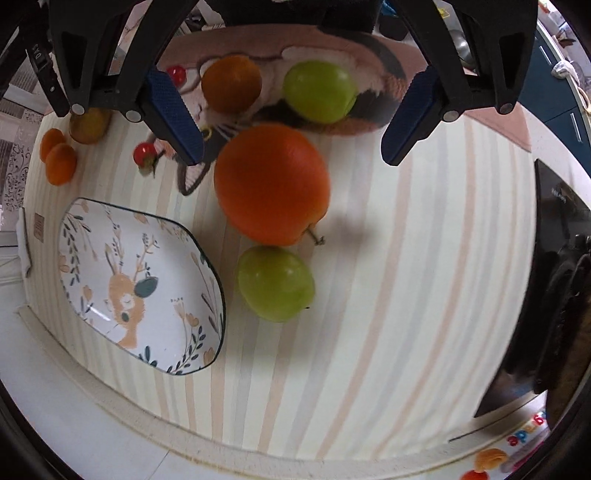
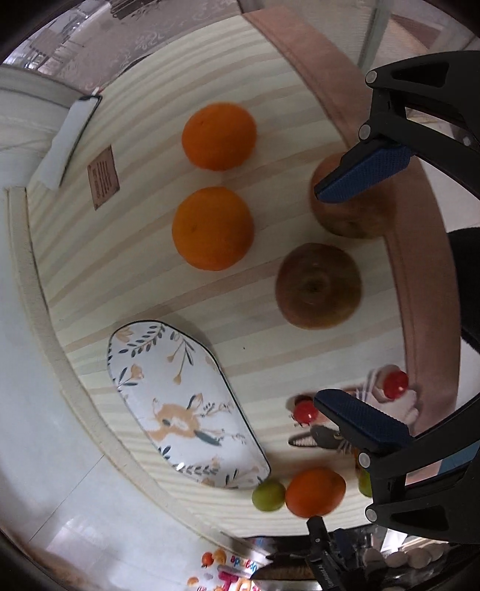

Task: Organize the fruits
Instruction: 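Grasp the large orange with the left tool while the right tool grasps a brown apple, then carry the orange and brown apple onto the floral plate and release both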

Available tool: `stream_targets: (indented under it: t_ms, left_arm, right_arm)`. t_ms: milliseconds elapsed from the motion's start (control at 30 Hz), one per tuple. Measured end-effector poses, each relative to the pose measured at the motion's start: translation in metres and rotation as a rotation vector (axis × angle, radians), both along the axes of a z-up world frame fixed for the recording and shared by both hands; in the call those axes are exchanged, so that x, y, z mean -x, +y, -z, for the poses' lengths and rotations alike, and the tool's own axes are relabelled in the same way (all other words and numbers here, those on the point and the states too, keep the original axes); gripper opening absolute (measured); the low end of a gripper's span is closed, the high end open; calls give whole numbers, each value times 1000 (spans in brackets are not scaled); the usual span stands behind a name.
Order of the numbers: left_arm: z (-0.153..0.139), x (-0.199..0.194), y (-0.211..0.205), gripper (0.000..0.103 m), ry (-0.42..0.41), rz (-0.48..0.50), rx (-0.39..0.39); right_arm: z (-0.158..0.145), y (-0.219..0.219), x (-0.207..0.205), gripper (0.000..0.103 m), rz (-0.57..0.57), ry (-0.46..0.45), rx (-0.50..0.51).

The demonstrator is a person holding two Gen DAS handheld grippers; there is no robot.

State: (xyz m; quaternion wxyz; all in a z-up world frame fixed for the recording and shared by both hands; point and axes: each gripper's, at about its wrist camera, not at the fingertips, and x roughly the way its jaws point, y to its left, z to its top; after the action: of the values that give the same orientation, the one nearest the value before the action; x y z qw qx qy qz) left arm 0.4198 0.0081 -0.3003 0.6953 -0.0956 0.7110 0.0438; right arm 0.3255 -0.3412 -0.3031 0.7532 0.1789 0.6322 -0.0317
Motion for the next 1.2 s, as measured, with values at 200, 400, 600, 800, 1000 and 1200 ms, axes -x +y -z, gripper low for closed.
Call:
stream_targets:
  t_ms: [200, 400, 600, 800, 1000, 1200]
  left_arm:
    - [23, -11, -9, 98, 48, -1, -7]
    - [47, -14, -15, 81, 88, -8, -11]
    - [54, -10, -16, 80, 53, -29, -28]
    - [49, 2, -24, 79, 16, -27, -53]
    - [35, 17, -44, 78, -23, 9, -82]
    - [-3, 39, -57, 78, -82, 39, -67]
  right_arm:
    - [19, 1, -15, 99, -43, 55, 10]
    - [35, 10, -24, 89, -107, 105, 1]
    - [50, 23, -29, 71, -184, 145, 33]
    - [51, 35, -26, 68, -224, 102, 59]
    - [42, 47, -28, 68, -241, 81, 41]
    - [14, 60, -43, 68, -249, 31, -20]
